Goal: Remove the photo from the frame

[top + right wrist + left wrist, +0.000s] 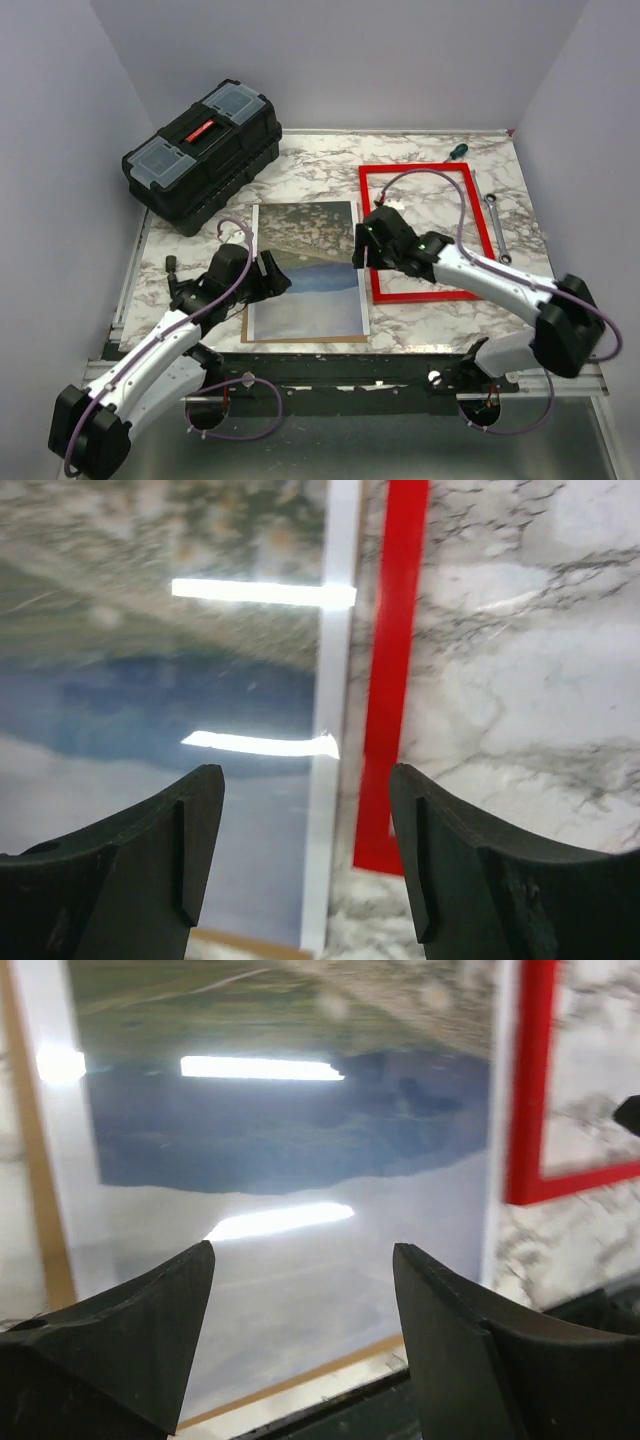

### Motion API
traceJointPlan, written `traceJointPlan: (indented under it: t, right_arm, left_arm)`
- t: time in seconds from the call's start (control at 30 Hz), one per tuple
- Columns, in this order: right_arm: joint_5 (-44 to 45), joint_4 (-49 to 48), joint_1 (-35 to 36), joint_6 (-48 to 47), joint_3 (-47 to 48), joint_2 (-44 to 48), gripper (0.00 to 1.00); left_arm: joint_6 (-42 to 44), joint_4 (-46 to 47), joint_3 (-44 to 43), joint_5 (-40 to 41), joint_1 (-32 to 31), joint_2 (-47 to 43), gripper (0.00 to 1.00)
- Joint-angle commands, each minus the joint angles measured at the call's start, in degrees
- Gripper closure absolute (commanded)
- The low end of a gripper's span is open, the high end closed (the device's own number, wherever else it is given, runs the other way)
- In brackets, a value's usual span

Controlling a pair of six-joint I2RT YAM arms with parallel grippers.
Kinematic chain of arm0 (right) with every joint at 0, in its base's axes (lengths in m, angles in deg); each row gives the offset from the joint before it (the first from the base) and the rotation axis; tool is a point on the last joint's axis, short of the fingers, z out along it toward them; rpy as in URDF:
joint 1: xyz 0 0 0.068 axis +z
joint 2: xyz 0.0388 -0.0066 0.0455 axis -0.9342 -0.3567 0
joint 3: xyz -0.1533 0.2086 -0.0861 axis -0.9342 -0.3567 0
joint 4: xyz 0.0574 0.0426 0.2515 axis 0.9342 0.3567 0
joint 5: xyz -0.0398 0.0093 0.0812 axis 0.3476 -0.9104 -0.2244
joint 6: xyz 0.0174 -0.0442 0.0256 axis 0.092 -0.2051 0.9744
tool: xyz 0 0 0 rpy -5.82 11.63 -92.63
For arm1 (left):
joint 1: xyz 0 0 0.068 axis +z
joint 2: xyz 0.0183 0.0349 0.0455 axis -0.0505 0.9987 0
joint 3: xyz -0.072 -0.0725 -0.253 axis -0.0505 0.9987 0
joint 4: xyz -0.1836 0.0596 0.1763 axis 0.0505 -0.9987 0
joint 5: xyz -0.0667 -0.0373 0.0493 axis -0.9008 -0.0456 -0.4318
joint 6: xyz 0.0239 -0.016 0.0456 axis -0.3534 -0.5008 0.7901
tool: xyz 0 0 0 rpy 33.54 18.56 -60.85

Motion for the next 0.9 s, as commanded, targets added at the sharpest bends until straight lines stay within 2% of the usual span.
traceJointPlan:
  t: [0.0,0.1,0.17,0.27,0.37,0.47,0.57,0.77,0.87]
  right_arm:
    - [-13.97,1.33,0.75,7.01,-8.6,12.36,0.27]
    - [-23.77,-6.65,0.76,13.09,-21.43,20.62,0.27]
    - [-27.92,-12.1,0.73,17.01,-29.08,26.13,0.27]
    - [-27.88,-13.79,0.72,21.14,-36.16,32.93,0.33]
    - [-27.35,-12.77,0.67,22.93,-39.11,37.31,0.37]
    - [-27.36,-15.05,0.67,24.09,-42.66,38.19,0.37]
    - [-29.23,-21.76,0.67,24.77,-45.7,36.12,0.39]
    - [-28.66,-33.26,0.58,29.51,-51.88,34.07,0.47]
    - [-27.44,-34.23,0.58,31.15,-53.04,33.89,0.47]
  left_arm:
    - [8.59,3.71,-2.94,-15.75,-0.03,-4.6,0.25]
    - [9.7,10.43,-1.64,-25.96,-0.73,-2.62,0.24]
    - [9.18,14.62,-0.51,-29.79,-2.47,0.06,0.24]
    - [7.68,17.95,-0.12,-29.88,-6.46,4.19,0.25]
    - [5.81,20.57,-0.55,-27.06,-10.77,7.29,0.25]
    - [4.15,23.32,-0.8,-25.54,-13.27,10.24,0.25]
    - [3.19,24.81,-0.86,-24.39,-14.09,11.74,0.25]
    - [3.44,25.6,-0.23,-22.63,-14.88,13.42,0.24]
    - [3.27,25.78,0.14,-22.02,-15.17,13.91,0.24]
